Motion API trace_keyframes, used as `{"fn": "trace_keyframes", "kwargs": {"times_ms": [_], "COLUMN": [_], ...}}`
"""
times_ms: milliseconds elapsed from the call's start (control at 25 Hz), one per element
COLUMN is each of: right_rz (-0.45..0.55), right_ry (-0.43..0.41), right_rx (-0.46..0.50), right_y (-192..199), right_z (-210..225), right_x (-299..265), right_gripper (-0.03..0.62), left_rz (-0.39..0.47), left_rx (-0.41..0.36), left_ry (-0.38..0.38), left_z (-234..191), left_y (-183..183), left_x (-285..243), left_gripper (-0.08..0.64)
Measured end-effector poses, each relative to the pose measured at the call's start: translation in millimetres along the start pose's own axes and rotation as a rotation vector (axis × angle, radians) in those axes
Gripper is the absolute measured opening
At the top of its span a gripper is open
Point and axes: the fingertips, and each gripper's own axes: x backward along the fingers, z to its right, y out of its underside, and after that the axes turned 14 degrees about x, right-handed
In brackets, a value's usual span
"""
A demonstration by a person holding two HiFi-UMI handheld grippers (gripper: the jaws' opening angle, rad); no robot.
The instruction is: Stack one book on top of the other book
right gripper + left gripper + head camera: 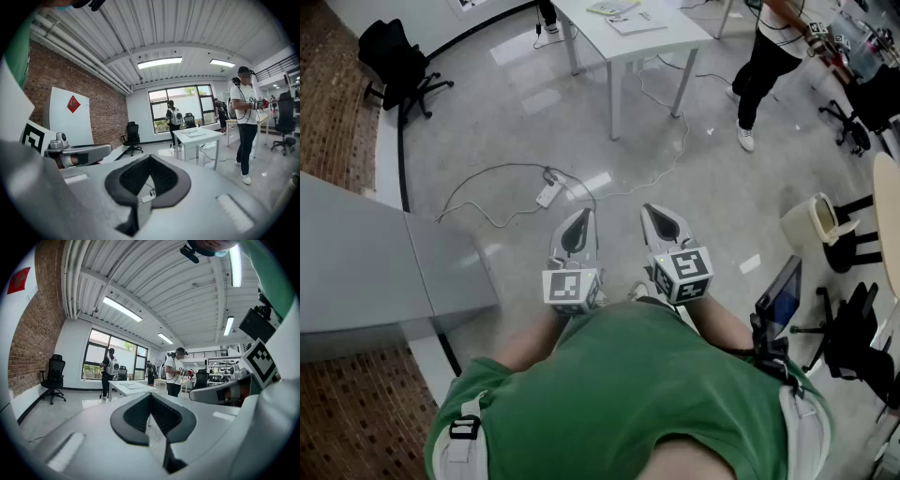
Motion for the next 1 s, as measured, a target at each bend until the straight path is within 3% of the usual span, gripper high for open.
{"fn": "trace_keyframes", "kwargs": {"times_ms": [1000], "right_rz": [0.016], "right_ry": [-0.041], "right_rx": [-0.02], "right_y": [0.6], "right_z": [-12.2], "right_x": [-3.0], "right_gripper": [0.003], "left_rz": [0.01], "left_rx": [0.01], "left_ry": [-0.025], "left_z": [-8.4], "left_y": [-6.4], "left_x": [8.2], "left_gripper": [0.008]}}
